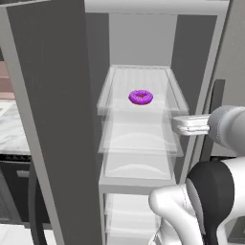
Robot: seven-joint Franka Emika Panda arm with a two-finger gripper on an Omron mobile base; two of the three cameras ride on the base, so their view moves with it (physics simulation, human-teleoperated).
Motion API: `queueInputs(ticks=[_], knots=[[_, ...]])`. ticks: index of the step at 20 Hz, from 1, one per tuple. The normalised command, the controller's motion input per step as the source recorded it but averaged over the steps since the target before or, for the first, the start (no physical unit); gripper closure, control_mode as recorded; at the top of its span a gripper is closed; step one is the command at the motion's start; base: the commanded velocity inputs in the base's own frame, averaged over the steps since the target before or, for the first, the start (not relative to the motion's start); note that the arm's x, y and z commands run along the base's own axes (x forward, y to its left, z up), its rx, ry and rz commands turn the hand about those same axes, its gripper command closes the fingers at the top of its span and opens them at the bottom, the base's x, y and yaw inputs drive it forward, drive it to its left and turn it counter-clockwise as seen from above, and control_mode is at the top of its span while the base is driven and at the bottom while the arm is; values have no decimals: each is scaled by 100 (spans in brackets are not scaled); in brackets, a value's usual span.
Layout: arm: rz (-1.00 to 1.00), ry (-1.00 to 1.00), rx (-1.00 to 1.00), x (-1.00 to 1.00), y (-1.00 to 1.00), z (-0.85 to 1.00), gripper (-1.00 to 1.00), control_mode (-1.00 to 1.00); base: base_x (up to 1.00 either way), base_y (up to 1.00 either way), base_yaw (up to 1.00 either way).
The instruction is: Take the cupcake and donut from the fridge and place them on the empty tray on the dining counter.
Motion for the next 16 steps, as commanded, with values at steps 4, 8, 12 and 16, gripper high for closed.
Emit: queueInputs(ticks=[4,8,12,16], knots=[[13,20,26,56,0,0,-100,-100,22,0,5],[13,29,29,54,9,0,-100,-100,0,0,0],[2,16,14,37,26,0,-100,-100,0,0,0],[0,3,5,33,31,-5,-100,-100,0,0,0]])
